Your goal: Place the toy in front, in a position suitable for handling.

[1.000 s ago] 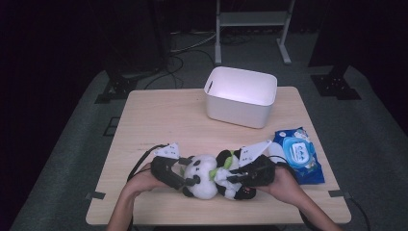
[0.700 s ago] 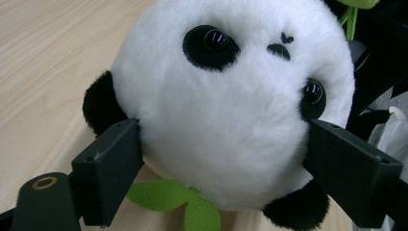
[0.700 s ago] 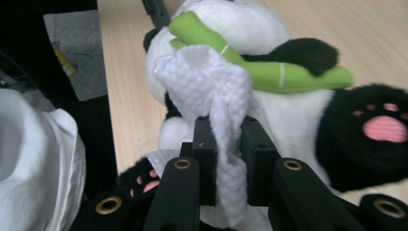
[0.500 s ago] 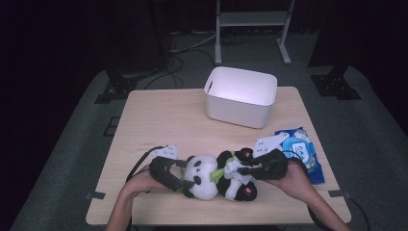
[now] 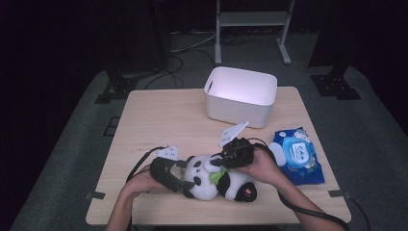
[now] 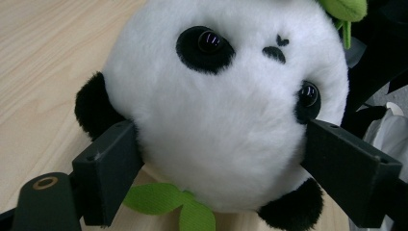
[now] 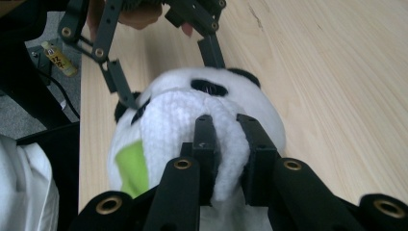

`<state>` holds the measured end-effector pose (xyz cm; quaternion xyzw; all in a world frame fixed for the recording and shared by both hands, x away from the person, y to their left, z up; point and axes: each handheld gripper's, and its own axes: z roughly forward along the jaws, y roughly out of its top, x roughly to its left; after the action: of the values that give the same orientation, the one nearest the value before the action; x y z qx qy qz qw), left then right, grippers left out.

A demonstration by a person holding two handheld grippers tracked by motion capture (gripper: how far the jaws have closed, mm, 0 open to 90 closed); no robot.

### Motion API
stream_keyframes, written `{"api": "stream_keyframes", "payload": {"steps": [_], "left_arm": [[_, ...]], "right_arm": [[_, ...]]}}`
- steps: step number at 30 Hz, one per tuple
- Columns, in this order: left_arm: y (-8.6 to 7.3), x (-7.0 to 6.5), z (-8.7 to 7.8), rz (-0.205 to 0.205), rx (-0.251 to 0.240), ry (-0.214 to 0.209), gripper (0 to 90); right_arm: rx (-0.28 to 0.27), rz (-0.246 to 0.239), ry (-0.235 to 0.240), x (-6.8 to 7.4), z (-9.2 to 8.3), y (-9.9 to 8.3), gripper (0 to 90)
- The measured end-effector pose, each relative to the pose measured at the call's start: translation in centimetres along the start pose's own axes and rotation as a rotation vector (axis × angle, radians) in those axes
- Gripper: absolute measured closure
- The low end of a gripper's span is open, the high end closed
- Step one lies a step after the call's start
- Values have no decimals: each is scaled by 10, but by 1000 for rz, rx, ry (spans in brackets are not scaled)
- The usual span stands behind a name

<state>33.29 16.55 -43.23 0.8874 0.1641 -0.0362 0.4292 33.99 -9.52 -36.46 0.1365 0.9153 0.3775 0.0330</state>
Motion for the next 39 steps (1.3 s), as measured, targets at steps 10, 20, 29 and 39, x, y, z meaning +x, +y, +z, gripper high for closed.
{"api": "stream_keyframes", "payload": {"steps": [10, 20, 29, 39], "left_arm": [[0, -1, -1, -1, -4, -4, 134], [1, -1, -8, 3, -39, -16, 134], [2, -2, -8, 4, -49, -33, 134], [-2, 2, -5, -10, -19, -7, 139]], "right_arm": [[-3, -38, -15, 7, 4, 15, 784], [26, -17, 7, 14, -3, -14, 785], [36, -61, 7, 34, -7, -21, 785], [23, -94, -42, 27, 4, 3, 788]]}}
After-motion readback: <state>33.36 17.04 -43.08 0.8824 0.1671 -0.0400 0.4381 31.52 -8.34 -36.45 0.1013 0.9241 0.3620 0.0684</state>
